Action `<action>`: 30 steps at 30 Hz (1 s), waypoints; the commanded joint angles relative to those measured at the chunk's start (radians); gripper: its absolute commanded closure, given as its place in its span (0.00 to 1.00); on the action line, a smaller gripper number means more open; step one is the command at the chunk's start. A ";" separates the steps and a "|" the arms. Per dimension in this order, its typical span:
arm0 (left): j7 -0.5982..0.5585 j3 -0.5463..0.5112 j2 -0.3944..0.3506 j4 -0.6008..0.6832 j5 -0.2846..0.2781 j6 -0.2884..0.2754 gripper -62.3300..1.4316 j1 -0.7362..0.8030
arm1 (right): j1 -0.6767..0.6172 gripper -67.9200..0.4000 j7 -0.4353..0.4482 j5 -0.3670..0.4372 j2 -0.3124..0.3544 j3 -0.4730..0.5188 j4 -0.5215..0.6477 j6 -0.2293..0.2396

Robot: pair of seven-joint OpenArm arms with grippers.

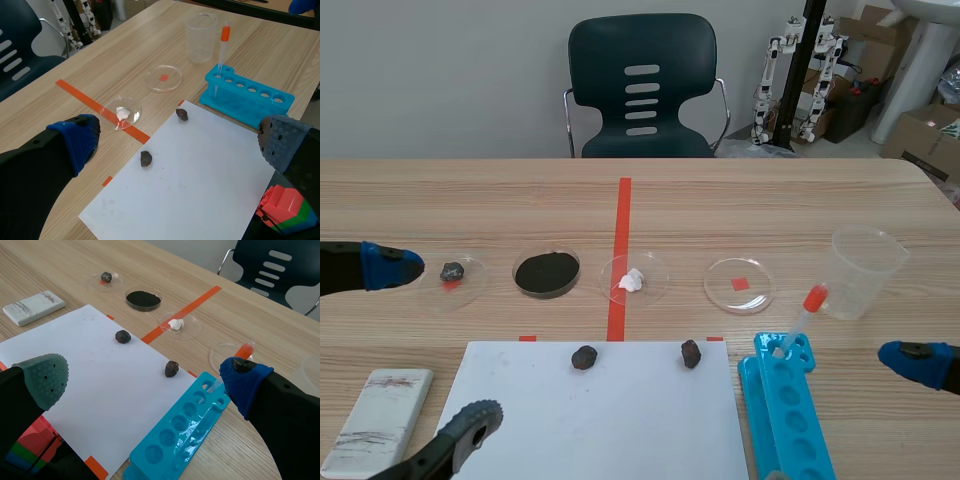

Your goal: Pick up the middle mineral with the left hand

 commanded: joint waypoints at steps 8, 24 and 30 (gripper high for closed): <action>0.014 0.011 0.006 0.004 -0.014 -0.001 0.00 -0.017 | -0.002 0.06 0.015 0.011 0.000 0.003 0.009 0.001; 0.688 0.242 0.189 0.000 -0.118 0.070 0.00 -0.317 | -0.002 0.06 0.015 0.011 0.000 0.003 0.009 0.001; 0.879 0.373 0.209 -0.037 -0.229 0.222 0.00 -0.451 | -0.002 0.06 0.015 0.011 0.000 0.003 0.009 0.001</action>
